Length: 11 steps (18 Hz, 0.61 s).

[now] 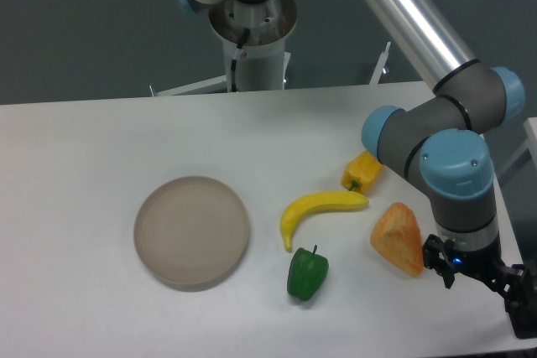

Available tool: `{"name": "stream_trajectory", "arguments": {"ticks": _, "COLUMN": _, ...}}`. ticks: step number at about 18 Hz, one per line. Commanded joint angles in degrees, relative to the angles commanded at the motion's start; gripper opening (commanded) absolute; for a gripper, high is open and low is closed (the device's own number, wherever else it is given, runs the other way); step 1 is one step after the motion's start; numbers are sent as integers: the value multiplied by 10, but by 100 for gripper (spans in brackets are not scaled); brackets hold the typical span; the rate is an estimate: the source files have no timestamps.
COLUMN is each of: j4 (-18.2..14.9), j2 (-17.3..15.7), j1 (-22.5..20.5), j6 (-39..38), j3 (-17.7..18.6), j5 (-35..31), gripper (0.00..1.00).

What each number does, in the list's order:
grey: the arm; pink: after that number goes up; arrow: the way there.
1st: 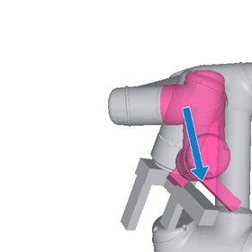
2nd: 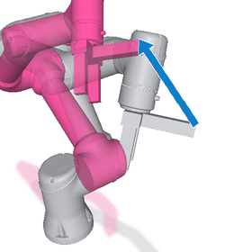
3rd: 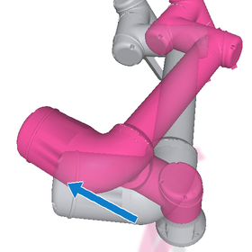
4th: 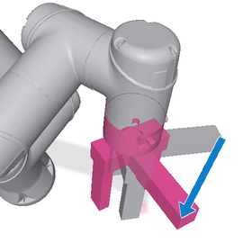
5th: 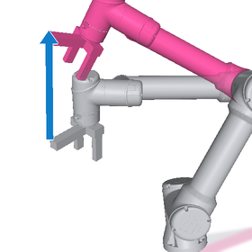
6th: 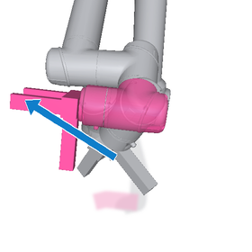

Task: Pick up the yellow pepper from the table
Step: 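Raise the gripper up and away from the orange slice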

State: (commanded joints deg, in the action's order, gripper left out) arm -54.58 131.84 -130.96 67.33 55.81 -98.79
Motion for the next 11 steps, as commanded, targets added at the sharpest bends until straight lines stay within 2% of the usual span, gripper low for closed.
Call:
{"name": "stream_trajectory", "arguments": {"ticks": 7, "j4": 0, "j2": -2, "j1": 7, "j6": -11, "j3": 2, "j5": -1, "gripper": 100}}
{"name": "stream_trajectory", "arguments": {"ticks": 10, "j4": -4, "j2": -17, "j1": 9, "j6": -12, "j3": 15, "j5": -3, "gripper": 100}}
{"name": "stream_trajectory", "arguments": {"ticks": 11, "j4": -7, "j2": -31, "j1": 14, "j6": -18, "j3": 25, "j5": -2, "gripper": 100}}
